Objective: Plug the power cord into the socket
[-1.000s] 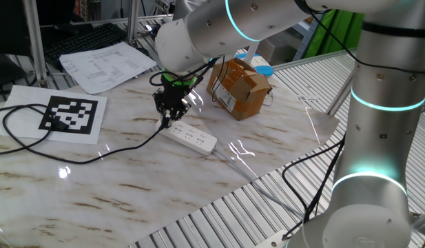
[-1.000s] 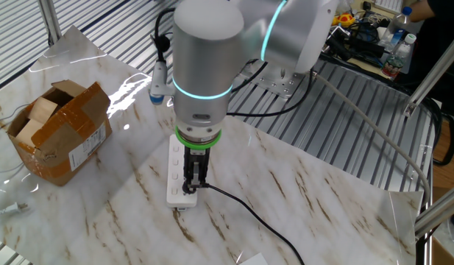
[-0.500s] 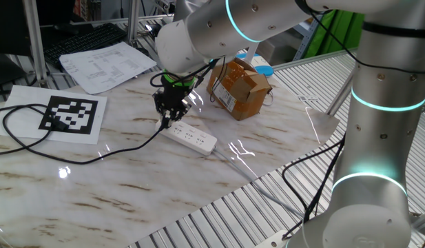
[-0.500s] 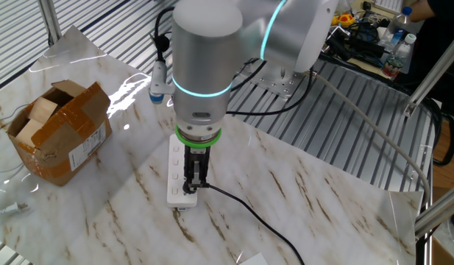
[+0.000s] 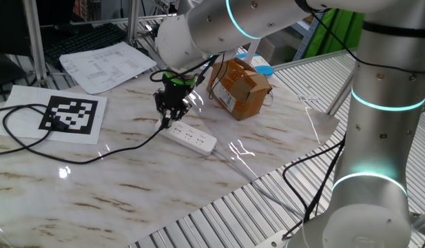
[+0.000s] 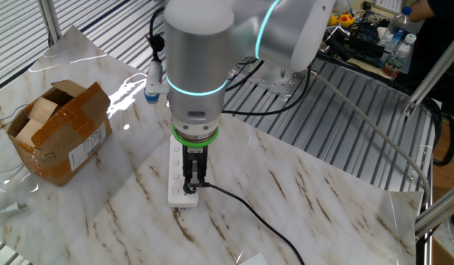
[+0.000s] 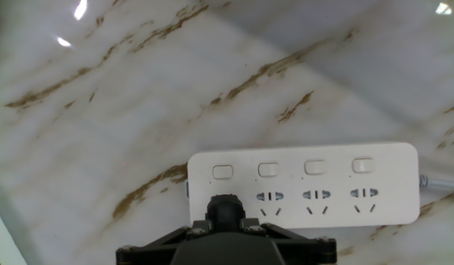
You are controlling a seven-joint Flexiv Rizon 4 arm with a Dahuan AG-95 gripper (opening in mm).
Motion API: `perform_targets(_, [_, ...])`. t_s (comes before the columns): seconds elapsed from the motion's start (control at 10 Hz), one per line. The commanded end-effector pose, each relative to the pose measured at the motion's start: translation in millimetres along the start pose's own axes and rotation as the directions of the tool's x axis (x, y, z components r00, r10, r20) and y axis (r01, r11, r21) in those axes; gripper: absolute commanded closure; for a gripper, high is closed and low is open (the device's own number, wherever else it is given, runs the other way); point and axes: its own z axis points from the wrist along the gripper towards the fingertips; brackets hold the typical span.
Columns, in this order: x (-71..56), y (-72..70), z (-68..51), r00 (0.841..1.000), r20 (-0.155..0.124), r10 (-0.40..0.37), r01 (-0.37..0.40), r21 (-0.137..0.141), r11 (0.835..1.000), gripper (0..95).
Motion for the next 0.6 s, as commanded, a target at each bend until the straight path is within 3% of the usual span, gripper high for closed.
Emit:
perform_targets(0.1, [-0.6,-1.2,69.8,1.0,-0.018,0.011,-0.011,-0.001,1.0,57.0])
perform_targets(0.4, [-0.2,-0.1,68.8,1.0,-0.023,0.014,-0.013,0.004,1.0,57.0])
perform_targets(0.5, [-0.1,-0.1,68.7,1.0,-0.025,0.014,-0.014,0.005,1.0,38.0])
perform_targets(0.6, [-0.1,-0.3,65.3,0.999,-0.033,0.012,-0.012,0.014,1.0,38.0])
